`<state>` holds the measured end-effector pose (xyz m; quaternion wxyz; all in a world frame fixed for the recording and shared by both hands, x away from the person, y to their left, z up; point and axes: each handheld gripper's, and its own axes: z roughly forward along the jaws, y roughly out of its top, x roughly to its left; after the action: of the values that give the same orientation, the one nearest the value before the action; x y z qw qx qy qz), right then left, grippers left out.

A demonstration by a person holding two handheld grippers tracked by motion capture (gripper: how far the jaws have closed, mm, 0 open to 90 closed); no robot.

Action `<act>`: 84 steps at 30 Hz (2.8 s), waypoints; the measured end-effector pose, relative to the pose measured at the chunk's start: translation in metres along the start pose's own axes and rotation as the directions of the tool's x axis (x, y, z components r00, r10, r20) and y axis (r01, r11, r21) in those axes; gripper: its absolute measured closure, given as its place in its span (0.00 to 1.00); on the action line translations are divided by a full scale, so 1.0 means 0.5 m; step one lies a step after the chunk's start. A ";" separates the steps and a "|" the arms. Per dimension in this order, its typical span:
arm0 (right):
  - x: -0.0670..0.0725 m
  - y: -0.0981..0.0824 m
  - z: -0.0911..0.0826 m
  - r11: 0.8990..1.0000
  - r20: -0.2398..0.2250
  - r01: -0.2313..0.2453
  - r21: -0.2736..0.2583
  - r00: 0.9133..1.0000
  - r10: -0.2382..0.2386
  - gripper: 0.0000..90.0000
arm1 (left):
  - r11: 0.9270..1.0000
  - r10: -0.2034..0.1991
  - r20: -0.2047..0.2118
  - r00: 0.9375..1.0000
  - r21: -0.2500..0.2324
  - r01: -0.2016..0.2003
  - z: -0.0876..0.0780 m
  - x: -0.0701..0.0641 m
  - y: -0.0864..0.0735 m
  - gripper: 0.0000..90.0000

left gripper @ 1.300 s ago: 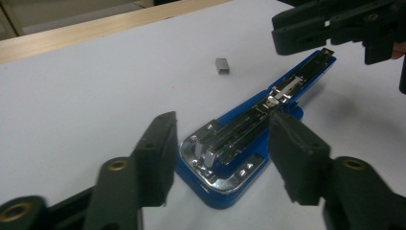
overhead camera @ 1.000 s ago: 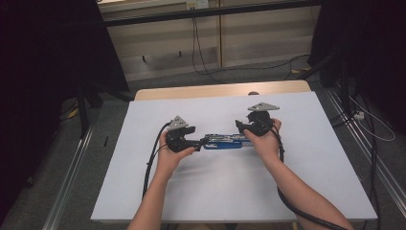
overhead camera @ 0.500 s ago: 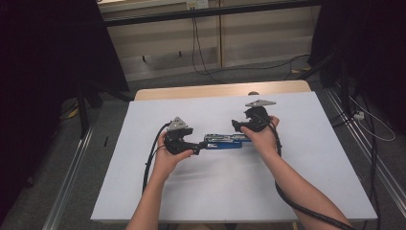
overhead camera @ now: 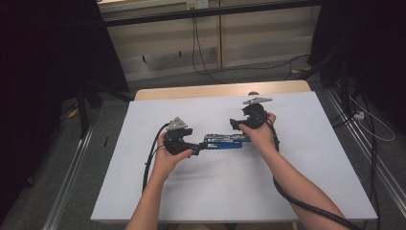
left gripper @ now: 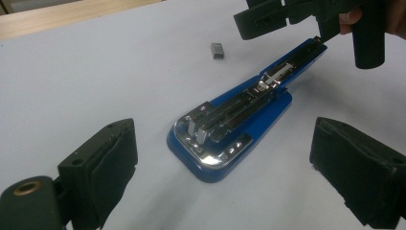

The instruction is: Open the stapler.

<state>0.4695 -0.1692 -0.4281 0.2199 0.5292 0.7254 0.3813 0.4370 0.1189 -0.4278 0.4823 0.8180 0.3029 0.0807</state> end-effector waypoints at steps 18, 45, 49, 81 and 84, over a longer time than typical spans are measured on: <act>-0.006 0.007 0.025 0.998 0.014 -0.006 0.070 1.000 0.005 0.40 | 1.000 -0.001 -0.004 1.000 0.010 0.001 -0.001 0.004 -0.002 0.10; -0.001 0.004 0.076 0.982 0.070 -0.089 0.164 0.994 0.078 0.57 | 1.000 0.002 -0.018 1.000 0.011 -0.001 -0.001 0.012 -0.002 0.10; 0.001 0.002 0.084 0.980 0.076 -0.096 0.173 0.994 0.084 0.57 | 1.000 0.001 -0.018 1.000 0.010 -0.001 0.000 0.012 -0.002 0.10; -0.012 0.005 0.089 0.976 0.120 -0.105 0.193 0.989 0.082 0.70 | 1.000 0.008 -0.037 0.999 0.006 -0.008 -0.002 0.015 -0.001 0.12; -0.015 0.004 0.085 0.975 0.110 -0.098 0.200 0.991 0.077 0.76 | 1.000 0.010 -0.035 0.999 0.005 -0.009 -0.002 0.014 -0.001 0.12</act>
<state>0.5038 -0.1623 -0.4529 0.1839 0.5991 0.7248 0.2863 0.4419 0.1237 -0.4288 0.4747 0.8190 0.3076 0.0966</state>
